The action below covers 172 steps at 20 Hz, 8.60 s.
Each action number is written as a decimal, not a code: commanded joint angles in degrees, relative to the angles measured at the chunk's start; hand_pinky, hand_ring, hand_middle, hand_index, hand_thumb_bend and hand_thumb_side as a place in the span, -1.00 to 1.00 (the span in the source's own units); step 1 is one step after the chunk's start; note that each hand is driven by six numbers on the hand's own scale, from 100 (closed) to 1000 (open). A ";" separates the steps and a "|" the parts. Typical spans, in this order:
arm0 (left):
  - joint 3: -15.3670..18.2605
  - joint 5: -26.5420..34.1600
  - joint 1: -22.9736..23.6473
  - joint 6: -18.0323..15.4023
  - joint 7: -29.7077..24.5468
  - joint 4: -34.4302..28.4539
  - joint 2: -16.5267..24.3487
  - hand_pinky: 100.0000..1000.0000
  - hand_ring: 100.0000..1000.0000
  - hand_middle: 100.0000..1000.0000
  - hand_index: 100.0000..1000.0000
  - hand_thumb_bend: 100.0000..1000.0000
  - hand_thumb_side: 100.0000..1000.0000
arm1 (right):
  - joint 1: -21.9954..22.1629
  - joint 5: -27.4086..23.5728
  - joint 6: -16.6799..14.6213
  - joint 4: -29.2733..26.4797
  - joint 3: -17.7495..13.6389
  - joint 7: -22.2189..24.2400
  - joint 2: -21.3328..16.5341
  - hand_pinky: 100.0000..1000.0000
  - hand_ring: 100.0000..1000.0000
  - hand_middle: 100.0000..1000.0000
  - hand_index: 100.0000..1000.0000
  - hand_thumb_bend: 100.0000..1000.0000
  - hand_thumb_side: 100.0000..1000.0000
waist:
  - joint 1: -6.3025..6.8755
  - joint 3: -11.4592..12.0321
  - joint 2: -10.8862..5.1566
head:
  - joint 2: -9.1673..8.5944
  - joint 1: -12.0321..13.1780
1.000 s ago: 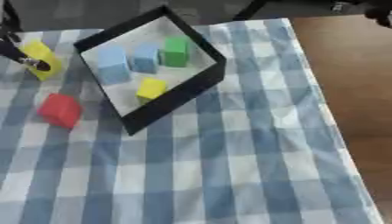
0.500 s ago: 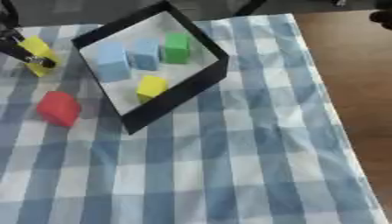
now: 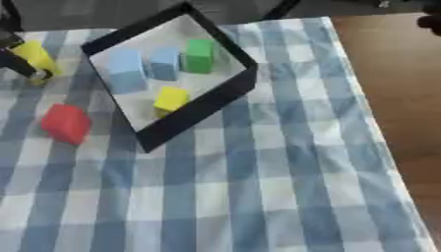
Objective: Pick up objects on the table and place them in the box.
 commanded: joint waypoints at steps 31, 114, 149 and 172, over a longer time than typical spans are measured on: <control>-9.93 10.58 -6.52 -15.61 -2.60 -21.53 -5.70 0.38 0.34 0.16 0.34 -0.91 -1.00 | -1.30 -0.58 -0.66 -0.36 -0.07 0.83 -1.75 0.77 0.47 0.33 0.43 -1.00 -0.04 | 0.03 -0.46 -2.49 | 0.53 -0.57; -13.88 27.51 18.94 -17.69 -19.72 -46.55 22.49 0.60 0.60 0.48 0.70 0.52 -0.41 | -0.04 -0.29 -0.69 0.07 0.42 2.05 -2.86 0.79 0.49 0.34 0.45 -1.00 -0.06 | 0.32 2.13 -3.89 | 2.66 -3.28; -21.39 21.92 16.59 -24.22 -17.10 -38.72 14.24 0.61 0.66 0.61 0.73 0.49 -0.75 | 0.17 0.88 -0.30 0.30 0.68 2.46 -1.60 0.79 0.49 0.34 0.45 -1.00 -0.04 | 0.63 0.52 -2.84 | 1.97 -1.96; -16.16 20.32 11.37 -22.96 -9.59 -47.11 12.38 0.36 0.33 0.14 0.30 -0.85 -1.00 | 0.82 1.08 -0.48 0.31 0.42 2.37 -1.96 0.79 0.49 0.35 0.45 -1.00 -0.06 | 0.50 0.97 -3.09 | 2.65 -1.96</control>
